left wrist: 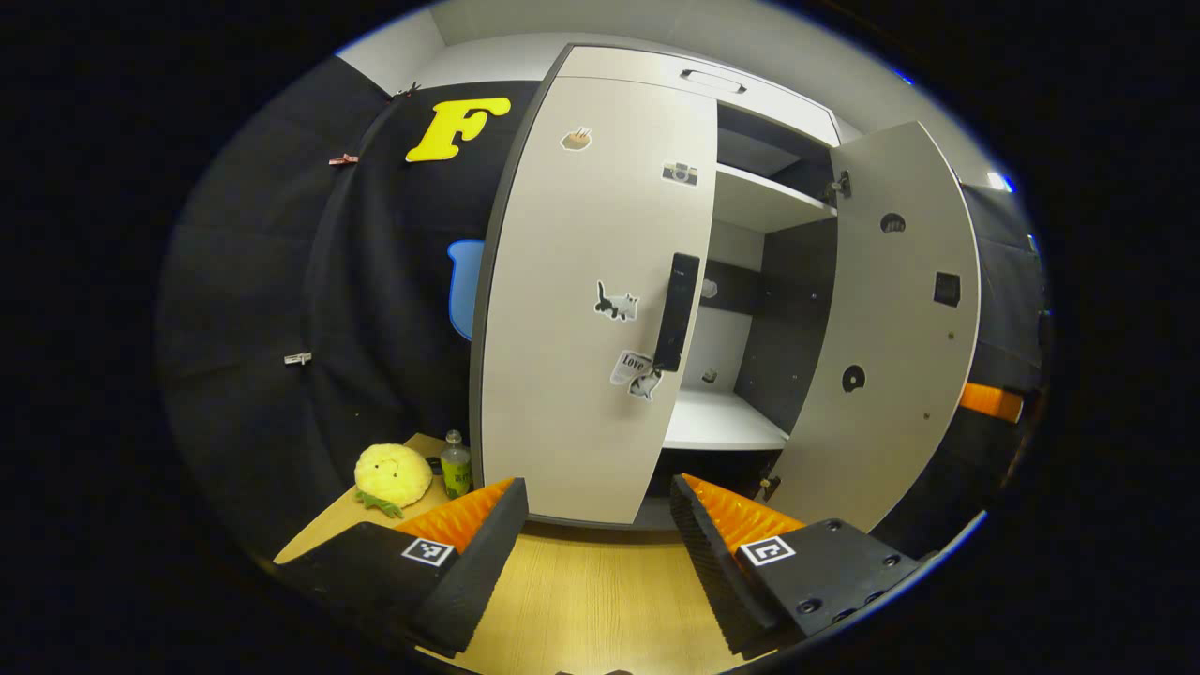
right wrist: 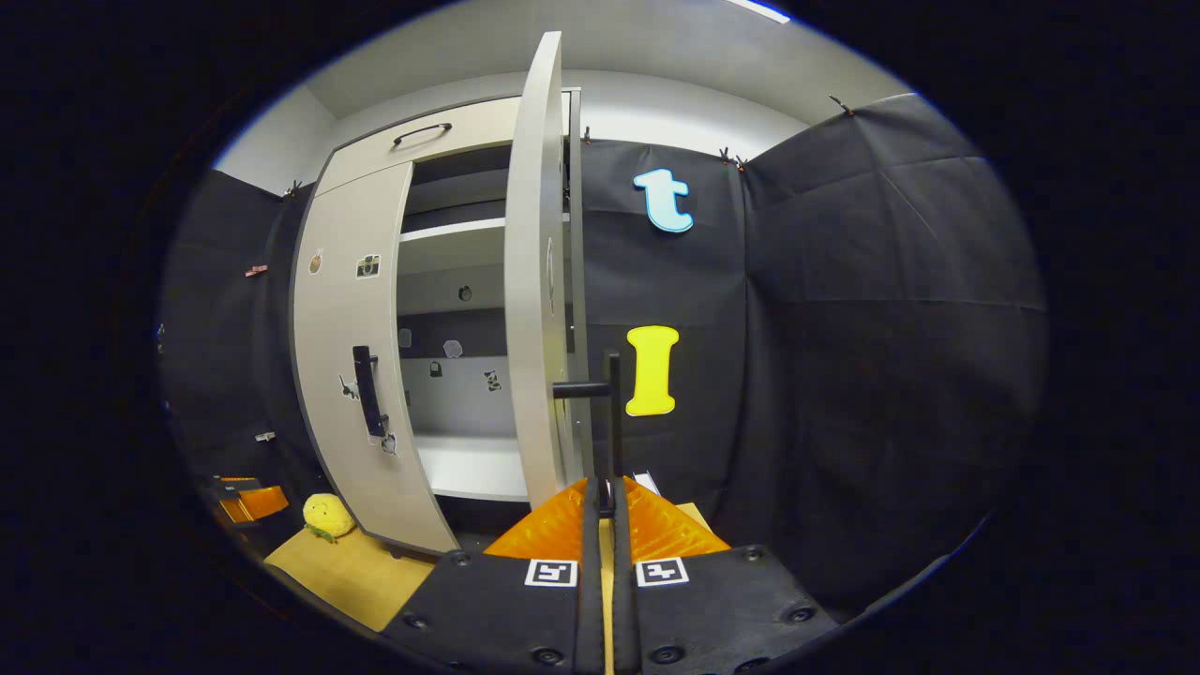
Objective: Open the right door of the double-door shoe cabinet with the right hand, and open the left door with the left hand.
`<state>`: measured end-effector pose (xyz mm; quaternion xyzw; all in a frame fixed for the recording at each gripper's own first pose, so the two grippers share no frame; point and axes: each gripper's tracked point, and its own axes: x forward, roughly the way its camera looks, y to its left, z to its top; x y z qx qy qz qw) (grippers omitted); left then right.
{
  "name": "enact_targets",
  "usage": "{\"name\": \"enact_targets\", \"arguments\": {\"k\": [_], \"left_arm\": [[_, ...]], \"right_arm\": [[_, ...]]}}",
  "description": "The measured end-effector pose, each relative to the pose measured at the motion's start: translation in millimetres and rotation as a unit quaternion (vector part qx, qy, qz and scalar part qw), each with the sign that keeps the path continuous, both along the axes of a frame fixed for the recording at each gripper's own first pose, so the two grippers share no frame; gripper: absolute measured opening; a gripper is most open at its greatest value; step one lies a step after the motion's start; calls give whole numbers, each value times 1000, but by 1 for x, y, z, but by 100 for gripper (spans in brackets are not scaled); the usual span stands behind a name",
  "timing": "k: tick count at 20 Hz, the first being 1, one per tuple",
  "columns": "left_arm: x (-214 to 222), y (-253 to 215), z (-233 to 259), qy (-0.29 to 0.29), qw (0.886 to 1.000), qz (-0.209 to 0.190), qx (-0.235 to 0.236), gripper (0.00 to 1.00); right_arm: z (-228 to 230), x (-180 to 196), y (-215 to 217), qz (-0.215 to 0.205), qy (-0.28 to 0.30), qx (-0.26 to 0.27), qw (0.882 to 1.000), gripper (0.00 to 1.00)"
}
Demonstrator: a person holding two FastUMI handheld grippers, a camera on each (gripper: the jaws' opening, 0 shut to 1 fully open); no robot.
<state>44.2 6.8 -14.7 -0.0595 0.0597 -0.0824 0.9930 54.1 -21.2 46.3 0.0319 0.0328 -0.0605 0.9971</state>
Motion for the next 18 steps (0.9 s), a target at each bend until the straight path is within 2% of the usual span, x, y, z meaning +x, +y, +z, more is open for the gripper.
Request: {"name": "enact_targets", "arguments": {"k": [1,5,9,12,13,14,15,16,18], "left_arm": [[5,2,7,-7,1000,-1,0,95],[27,11,28,-29,999,1,13,95],[47,14,47,-49,998,0,36,95],[64,10,61,-58,997,-5,42,95],[69,7,66,-61,997,-8,43,95],[75,3,72,-65,997,-12,42,95],[81,-1,77,-69,997,-14,42,95],[88,-6,81,-72,996,-17,42,95],[102,-17,89,-74,996,-23,47,95]], "right_arm": [[-2,-8,5,0,-1,2,1000,8],[-16,-37,48,32,13,32,999,8],[-34,-38,85,36,29,68,997,9],[-47,-31,106,43,36,63,996,53],[-46,-32,114,52,36,60,996,57],[-48,-29,120,57,36,56,996,72],[-50,-29,123,59,33,53,996,82],[-52,-23,128,61,32,48,996,100],[-55,-18,137,67,30,39,997,99]]}}
